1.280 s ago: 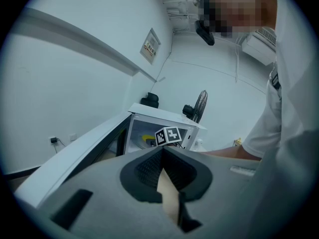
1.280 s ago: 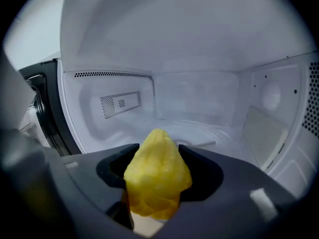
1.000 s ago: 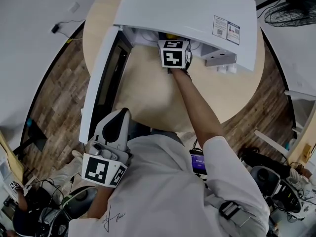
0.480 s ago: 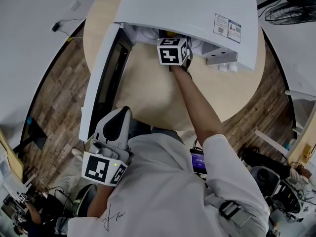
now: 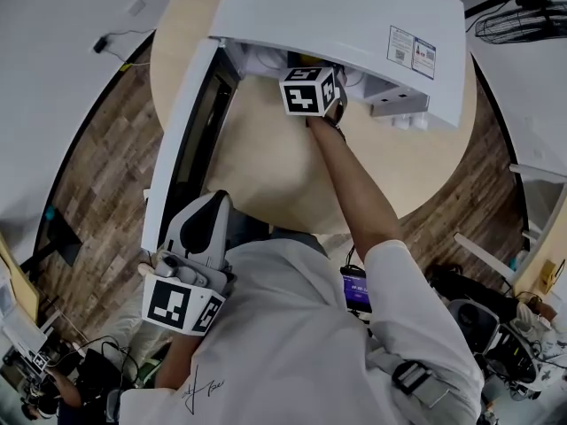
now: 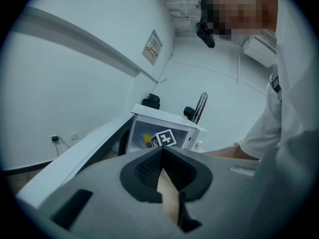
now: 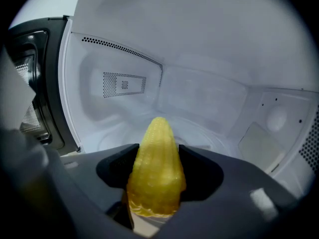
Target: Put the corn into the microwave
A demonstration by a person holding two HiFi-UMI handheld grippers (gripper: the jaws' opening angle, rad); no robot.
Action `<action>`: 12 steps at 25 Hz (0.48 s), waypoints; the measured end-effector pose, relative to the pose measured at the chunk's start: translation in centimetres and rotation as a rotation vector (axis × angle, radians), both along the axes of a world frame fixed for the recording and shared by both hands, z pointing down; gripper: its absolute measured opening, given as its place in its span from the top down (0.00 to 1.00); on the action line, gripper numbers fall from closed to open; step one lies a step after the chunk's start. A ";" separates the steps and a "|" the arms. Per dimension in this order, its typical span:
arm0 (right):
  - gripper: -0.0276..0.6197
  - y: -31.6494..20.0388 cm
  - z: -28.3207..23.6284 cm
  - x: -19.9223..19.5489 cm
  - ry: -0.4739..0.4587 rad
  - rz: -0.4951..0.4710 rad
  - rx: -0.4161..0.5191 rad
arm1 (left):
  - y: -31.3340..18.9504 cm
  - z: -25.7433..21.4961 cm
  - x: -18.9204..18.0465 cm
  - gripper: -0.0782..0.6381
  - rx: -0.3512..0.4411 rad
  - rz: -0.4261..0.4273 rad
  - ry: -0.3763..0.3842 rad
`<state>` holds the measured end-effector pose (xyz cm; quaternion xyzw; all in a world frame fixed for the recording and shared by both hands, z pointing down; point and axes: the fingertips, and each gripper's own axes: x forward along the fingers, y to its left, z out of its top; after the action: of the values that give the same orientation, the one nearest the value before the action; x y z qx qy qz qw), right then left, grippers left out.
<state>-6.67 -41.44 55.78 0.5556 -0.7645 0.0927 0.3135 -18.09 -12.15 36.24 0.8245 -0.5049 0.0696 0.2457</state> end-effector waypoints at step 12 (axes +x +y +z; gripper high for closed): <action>0.53 0.2 -0.2 -0.3 -0.031 -0.012 -0.009 | 0.2 -1.3 -0.6 0.91 0.029 -0.015 0.018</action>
<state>-6.95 -41.26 55.59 0.5481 -0.7721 0.1029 0.3048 -18.65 -11.97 34.94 0.8248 -0.5098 0.0530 0.2387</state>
